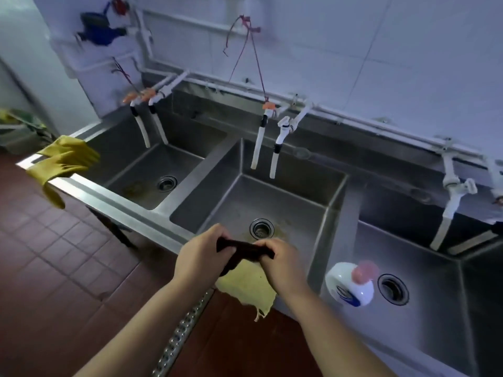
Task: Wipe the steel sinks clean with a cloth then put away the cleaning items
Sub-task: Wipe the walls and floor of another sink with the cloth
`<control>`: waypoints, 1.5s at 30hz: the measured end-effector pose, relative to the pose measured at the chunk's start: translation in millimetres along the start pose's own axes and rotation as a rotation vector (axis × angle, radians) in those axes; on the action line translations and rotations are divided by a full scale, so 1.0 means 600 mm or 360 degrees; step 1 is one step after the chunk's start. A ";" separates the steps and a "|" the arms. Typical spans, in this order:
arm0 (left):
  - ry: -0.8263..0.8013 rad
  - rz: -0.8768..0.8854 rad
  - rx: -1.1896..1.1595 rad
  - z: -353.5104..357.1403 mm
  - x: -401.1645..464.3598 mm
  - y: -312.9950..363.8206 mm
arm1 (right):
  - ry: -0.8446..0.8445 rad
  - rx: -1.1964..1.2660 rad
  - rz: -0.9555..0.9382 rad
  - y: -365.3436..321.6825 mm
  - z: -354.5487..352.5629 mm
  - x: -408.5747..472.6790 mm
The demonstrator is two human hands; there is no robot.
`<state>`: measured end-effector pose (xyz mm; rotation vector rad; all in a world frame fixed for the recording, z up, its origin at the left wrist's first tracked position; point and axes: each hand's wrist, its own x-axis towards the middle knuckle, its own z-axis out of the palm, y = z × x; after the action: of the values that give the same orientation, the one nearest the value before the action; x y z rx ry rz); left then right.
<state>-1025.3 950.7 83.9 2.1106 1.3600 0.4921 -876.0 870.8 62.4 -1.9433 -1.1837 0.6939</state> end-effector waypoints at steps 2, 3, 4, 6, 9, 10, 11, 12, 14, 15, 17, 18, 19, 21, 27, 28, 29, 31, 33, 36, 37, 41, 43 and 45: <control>-0.0006 0.0041 0.0027 0.008 0.039 -0.010 | 0.0123 -0.0006 0.0034 0.003 0.002 0.027; -0.0006 0.0062 0.0033 0.016 0.061 -0.011 | 0.0185 -0.0046 0.0064 0.007 -0.001 0.043; -0.0014 0.0084 0.0023 0.025 0.082 -0.010 | 0.0247 -0.0096 0.0090 0.014 -0.006 0.060; -0.0047 0.0126 -0.0006 0.048 0.126 -0.007 | 0.0367 -0.0142 0.0131 0.033 -0.018 0.096; -0.0121 0.0199 0.0021 0.088 0.186 0.000 | 0.0538 -0.0214 0.0194 0.069 -0.027 0.144; -0.0167 0.0222 0.0042 0.104 0.206 0.001 | 0.0584 -0.0247 0.0228 0.085 -0.025 0.160; -0.0224 0.0237 0.0072 0.120 0.227 0.000 | 0.0614 -0.0290 0.0268 0.101 -0.022 0.177; -0.0290 0.0249 0.0117 0.138 0.247 -0.004 | 0.0621 -0.0329 0.0310 0.119 -0.017 0.194; -0.0450 0.0259 0.0227 0.176 0.286 -0.018 | 0.0538 -0.0399 0.0435 0.158 -0.001 0.225; -0.0552 0.0247 0.0281 0.193 0.301 -0.027 | 0.0469 -0.0440 0.0517 0.177 0.009 0.236; -0.0780 0.0213 0.0378 0.230 0.327 -0.047 | 0.0338 -0.0503 0.0681 0.215 0.033 0.252; -0.0898 0.0204 0.0428 0.249 0.336 -0.058 | 0.0272 -0.0519 0.0762 0.233 0.043 0.257; -0.1017 0.0203 0.0478 0.267 0.344 -0.067 | 0.0209 -0.0521 0.0843 0.249 0.052 0.261; -0.1231 0.0169 0.0549 0.305 0.355 -0.083 | 0.0080 -0.0495 0.0998 0.279 0.065 0.263; -0.1837 0.0185 0.0704 0.412 0.360 -0.102 | -0.0273 -0.0669 0.1355 0.348 0.081 0.243; -0.1909 0.0195 0.0705 0.425 0.359 -0.103 | -0.0302 -0.0699 0.1407 0.354 0.085 0.238; -0.1958 0.0196 0.0697 0.438 0.358 -0.104 | -0.0315 -0.0717 0.1456 0.358 0.089 0.235; -0.1978 0.0210 0.0673 0.460 0.362 -0.107 | -0.0301 -0.0756 0.1525 0.365 0.094 0.236; -0.1918 0.0218 0.0632 0.480 0.371 -0.108 | -0.0194 -0.0780 0.1536 0.374 0.097 0.248; -0.1773 0.0215 0.0505 0.494 0.392 -0.114 | 0.0109 -0.0747 0.1506 0.388 0.096 0.269; -0.1729 0.0237 0.0485 0.492 0.401 -0.119 | 0.0212 -0.0728 0.1493 0.393 0.097 0.276; -0.1616 0.0307 0.0532 0.476 0.436 -0.152 | 0.0160 -0.0559 0.1516 0.419 0.121 0.291; -0.1620 0.0363 0.0663 0.471 0.452 -0.173 | -0.0147 -0.0590 0.1501 0.442 0.145 0.295; -0.1610 0.0441 0.0806 0.469 0.461 -0.191 | -0.0433 -0.0656 0.1465 0.465 0.166 0.296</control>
<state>-826.7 1163.8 -205.6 2.3797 0.6161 -0.8291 -735.9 979.6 -234.0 -2.8325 -0.5316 1.2794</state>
